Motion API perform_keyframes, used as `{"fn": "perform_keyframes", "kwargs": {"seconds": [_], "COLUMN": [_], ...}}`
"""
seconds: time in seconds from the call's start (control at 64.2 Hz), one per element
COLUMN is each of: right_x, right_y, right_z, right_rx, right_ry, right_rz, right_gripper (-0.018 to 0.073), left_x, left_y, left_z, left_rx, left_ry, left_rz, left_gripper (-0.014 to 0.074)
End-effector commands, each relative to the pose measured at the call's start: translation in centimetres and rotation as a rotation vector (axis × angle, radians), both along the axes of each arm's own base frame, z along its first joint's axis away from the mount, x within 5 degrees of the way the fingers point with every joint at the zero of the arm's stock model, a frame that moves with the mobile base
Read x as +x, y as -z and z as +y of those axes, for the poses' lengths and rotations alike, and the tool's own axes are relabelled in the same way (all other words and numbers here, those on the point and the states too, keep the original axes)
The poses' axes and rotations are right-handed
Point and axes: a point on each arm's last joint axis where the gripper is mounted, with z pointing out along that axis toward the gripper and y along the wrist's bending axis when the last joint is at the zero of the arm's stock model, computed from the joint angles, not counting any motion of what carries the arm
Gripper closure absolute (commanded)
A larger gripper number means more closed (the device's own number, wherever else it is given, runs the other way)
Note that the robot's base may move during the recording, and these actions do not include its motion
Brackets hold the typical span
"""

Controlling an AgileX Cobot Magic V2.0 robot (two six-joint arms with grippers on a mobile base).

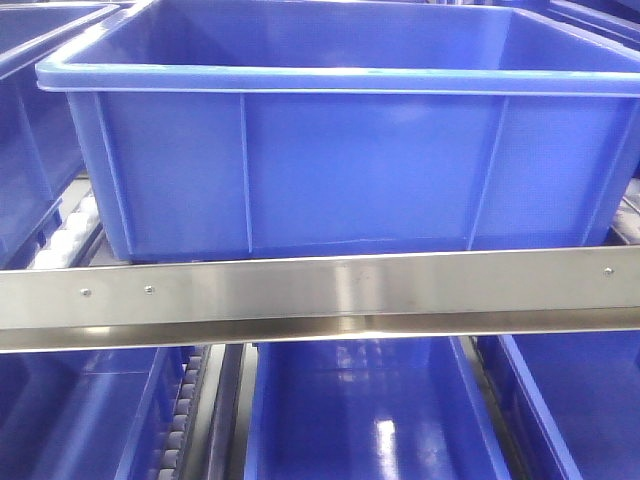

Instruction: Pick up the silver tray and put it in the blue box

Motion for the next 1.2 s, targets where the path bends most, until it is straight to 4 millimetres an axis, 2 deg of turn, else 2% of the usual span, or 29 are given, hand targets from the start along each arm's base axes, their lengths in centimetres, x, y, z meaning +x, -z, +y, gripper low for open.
{"fn": "perform_keyframes", "kwargs": {"seconds": [0.0,0.218,0.342,0.545,0.732,0.825,1.183], "right_x": [0.0,0.0,0.4,0.5,0.6,0.6,0.6], "right_y": [-1.5,-1.7,-0.6,4.0,8.9,9.2,9.2], "right_z": [0.1,0.0,-0.2,-0.8,-0.8,-0.8,-0.8], "right_rx": [-0.010,0.009,-0.025,0.004,0.030,0.043,0.043], "right_ry": [-0.016,0.065,0.144,0.258,0.267,0.270,0.270], "right_rz": [-0.104,-0.132,-0.158,-0.179,-0.225,-0.173,-0.174], "right_gripper": [0.0503,0.0503,0.0503,0.0503,0.0503,0.0503,0.0503], "left_x": [-0.1,-0.1,-0.1,-0.1,-0.1,-0.1,-0.1], "left_y": [-0.9,-0.9,-0.9,-0.9,-0.9,-0.9,-0.9], "left_z": [0.1,0.1,0.1,0.1,0.1,0.1,0.1], "left_rx": [-0.014,-0.014,-0.014,-0.014,-0.014,-0.014,-0.014], "left_ry": [-0.008,-0.008,-0.008,-0.008,-0.008,-0.008,-0.008], "left_rz": [-0.099,-0.099,-0.099,-0.099,-0.099,-0.099,-0.099], "left_gripper": [0.0701,0.0701,0.0701,0.0701,0.0701,0.0701,0.0701]}}
